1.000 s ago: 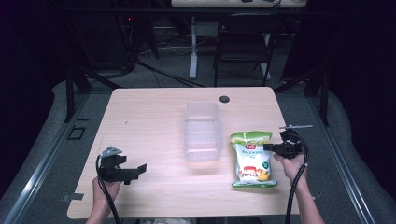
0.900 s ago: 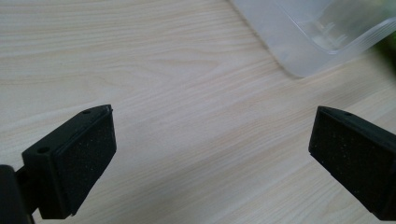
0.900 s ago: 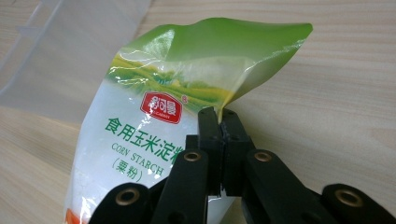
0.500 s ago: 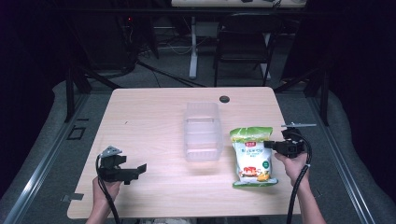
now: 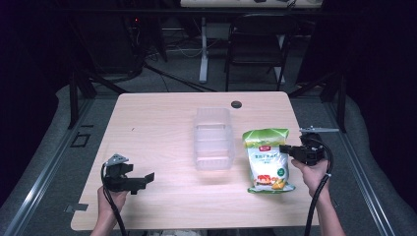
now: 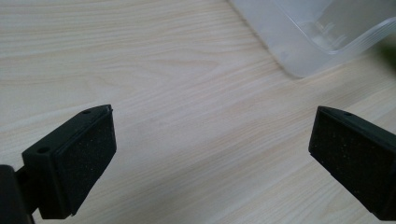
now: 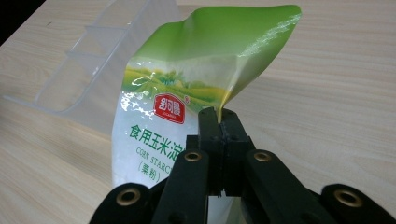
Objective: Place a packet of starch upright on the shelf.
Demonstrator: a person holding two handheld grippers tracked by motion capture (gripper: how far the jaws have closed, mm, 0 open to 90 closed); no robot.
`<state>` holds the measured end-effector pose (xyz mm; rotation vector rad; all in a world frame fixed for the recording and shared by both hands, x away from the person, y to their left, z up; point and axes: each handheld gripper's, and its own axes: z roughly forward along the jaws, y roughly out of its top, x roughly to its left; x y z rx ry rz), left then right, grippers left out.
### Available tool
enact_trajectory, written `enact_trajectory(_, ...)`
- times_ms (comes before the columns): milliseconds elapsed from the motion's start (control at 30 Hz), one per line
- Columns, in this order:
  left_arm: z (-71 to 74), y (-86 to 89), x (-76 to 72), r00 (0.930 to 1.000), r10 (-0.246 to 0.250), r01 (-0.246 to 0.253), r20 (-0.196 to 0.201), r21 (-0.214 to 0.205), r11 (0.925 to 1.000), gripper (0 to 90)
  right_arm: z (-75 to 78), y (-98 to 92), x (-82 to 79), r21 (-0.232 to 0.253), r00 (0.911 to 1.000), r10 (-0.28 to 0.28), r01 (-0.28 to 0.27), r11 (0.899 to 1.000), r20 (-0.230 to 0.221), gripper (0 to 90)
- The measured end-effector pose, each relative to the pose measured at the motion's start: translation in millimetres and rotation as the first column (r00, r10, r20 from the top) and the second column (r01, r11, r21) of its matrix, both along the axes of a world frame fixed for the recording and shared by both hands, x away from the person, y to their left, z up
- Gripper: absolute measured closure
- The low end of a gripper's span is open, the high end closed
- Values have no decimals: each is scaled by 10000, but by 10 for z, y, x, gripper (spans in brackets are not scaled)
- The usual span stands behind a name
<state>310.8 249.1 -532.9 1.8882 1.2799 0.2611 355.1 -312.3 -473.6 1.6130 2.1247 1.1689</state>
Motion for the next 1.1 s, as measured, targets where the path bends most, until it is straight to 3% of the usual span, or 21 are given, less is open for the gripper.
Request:
enact_trajectory(500, -3, -3, 1, 10000, 11, -11, -7, 9, 10000, 9, 188, 40, -102, -66, 9978, 134, -130, 9999, 650, 900)
enact_trajectory(667, -3, -2, 3, 10000, 8, -8, -12, -2, 10000, 9, 218, 71, -114, 251, 9967, 289, -309, 9992, 755, 900)
enact_trajectory(1100, -4, -3, 3, 10000, 22, -22, -15, -8, 10000, 9, 325, 118, -150, 321, 9919, 654, -693, 9971, 1092, 900)
